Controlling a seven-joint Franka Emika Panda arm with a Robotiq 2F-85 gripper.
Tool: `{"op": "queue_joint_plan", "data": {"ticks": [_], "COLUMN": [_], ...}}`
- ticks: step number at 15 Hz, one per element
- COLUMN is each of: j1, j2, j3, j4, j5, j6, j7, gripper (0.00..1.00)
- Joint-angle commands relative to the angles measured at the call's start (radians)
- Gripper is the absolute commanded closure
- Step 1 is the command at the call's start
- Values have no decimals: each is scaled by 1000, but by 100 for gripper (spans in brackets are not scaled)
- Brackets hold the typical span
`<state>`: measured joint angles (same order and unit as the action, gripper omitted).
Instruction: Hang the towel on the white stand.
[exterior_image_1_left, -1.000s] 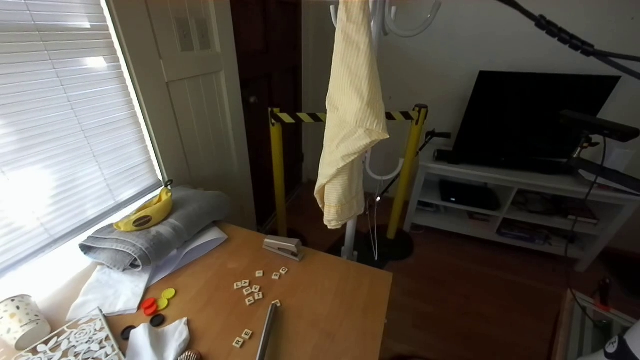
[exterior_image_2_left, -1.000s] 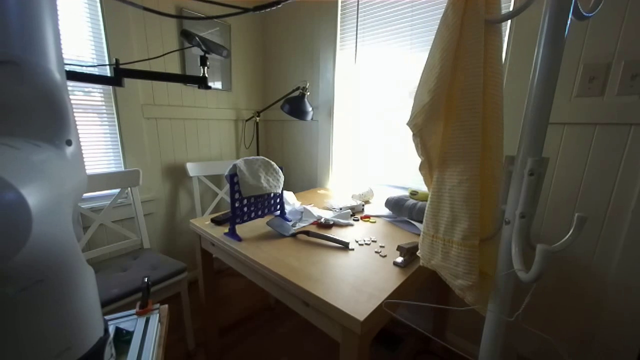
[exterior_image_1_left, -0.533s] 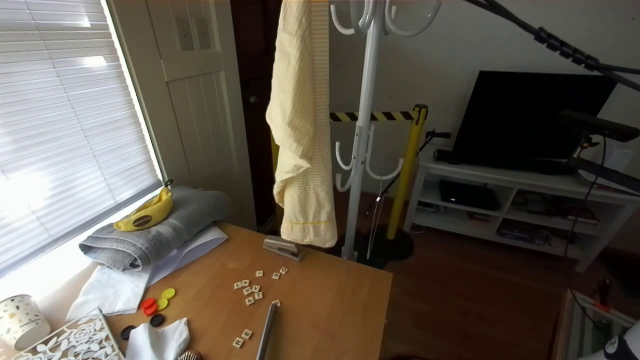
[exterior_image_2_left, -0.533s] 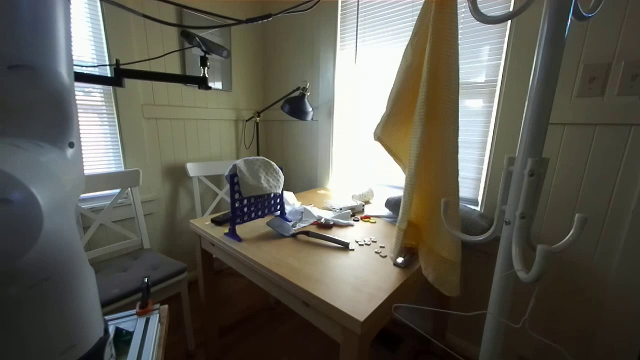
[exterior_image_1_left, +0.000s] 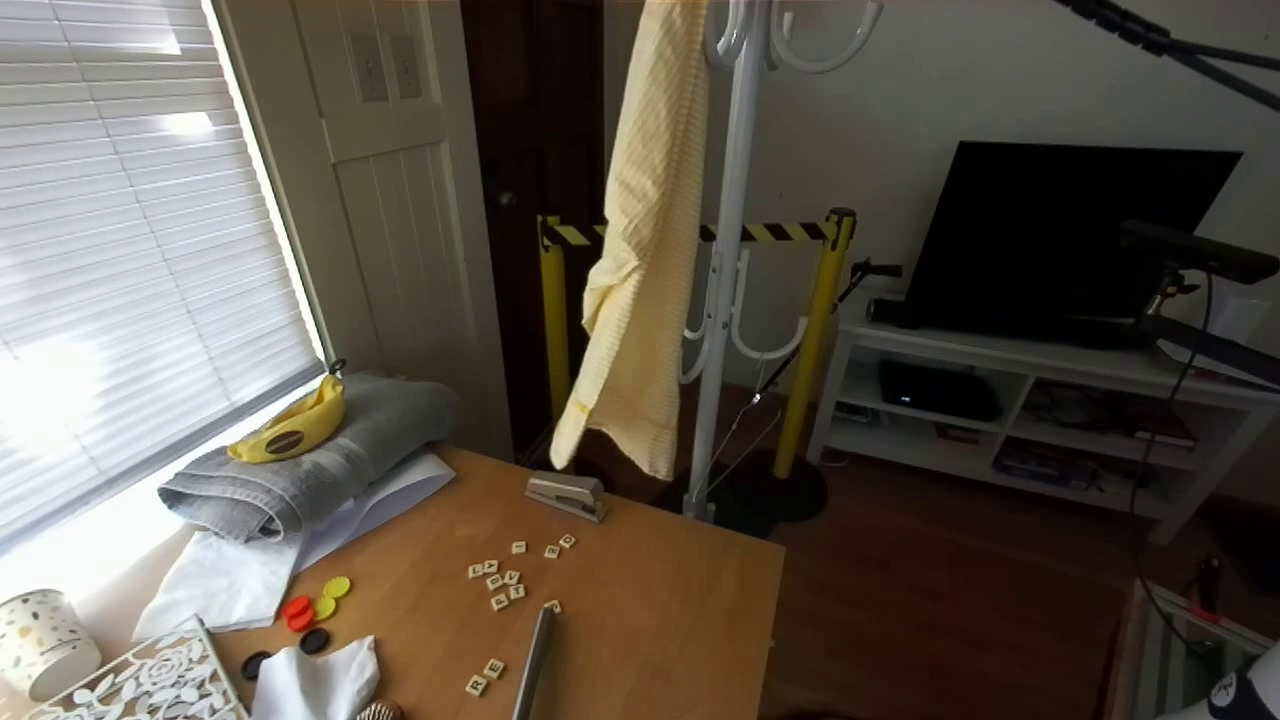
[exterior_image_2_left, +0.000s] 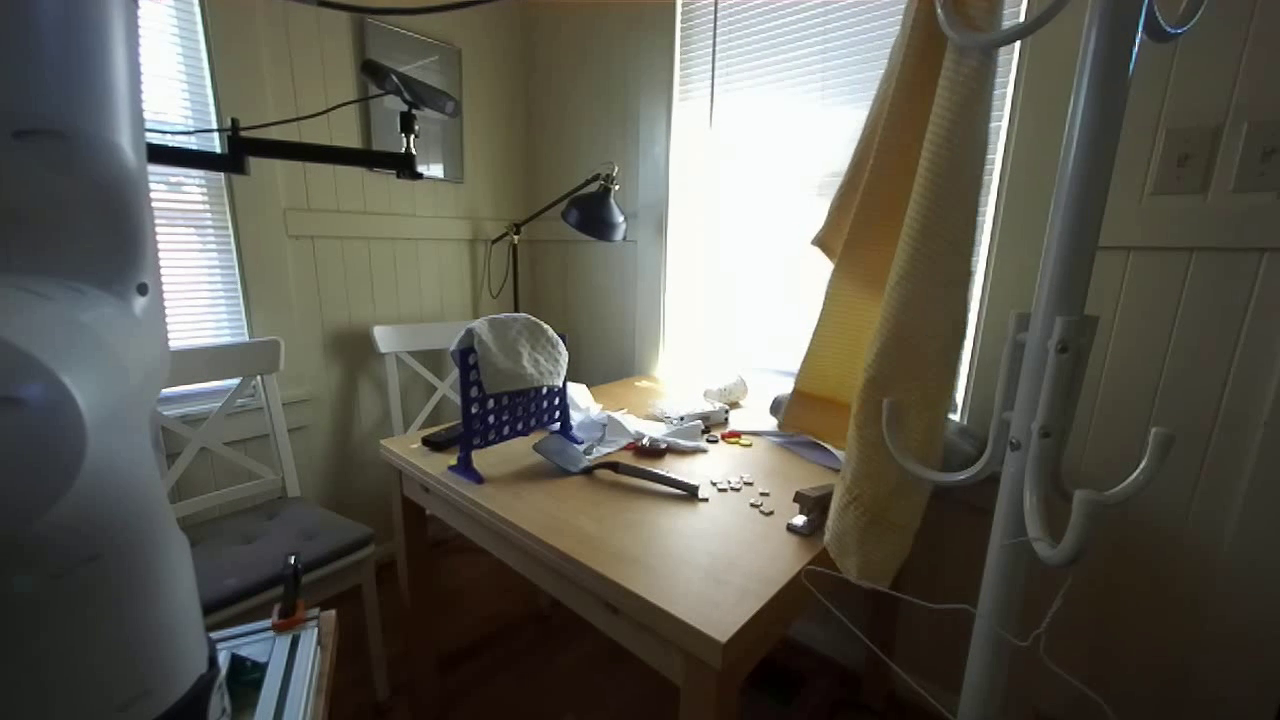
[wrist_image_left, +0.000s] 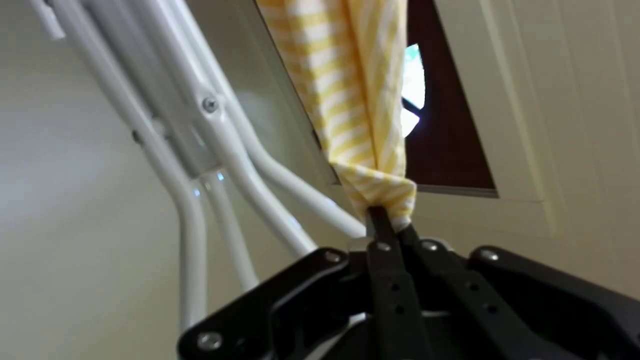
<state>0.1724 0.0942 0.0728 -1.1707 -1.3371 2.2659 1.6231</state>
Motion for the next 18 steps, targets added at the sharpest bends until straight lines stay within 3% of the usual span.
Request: {"op": "queue_joint_plan", "data": {"ticks": [1, 4, 7, 9, 11, 15, 16, 18], "j1": [24, 54, 98, 126, 119, 117, 75, 47], "j2": [-18, -19, -44, -71, -168, -305, -340, -409], "j3": [-5, 10, 37, 68, 69, 60, 83, 60], "j4": [-10, -31, -86, -136, -259, -443, -482, -577], "j5": [-170, -318, -405, -359, -320, -322, -297, -227], "j6": [-155, -322, -456, -460, -428, -484, -518, -549], "j7": [156, 229, 201, 153, 187, 325, 352, 402], "gripper": [99, 99, 99, 99, 99, 99, 99, 99]}}
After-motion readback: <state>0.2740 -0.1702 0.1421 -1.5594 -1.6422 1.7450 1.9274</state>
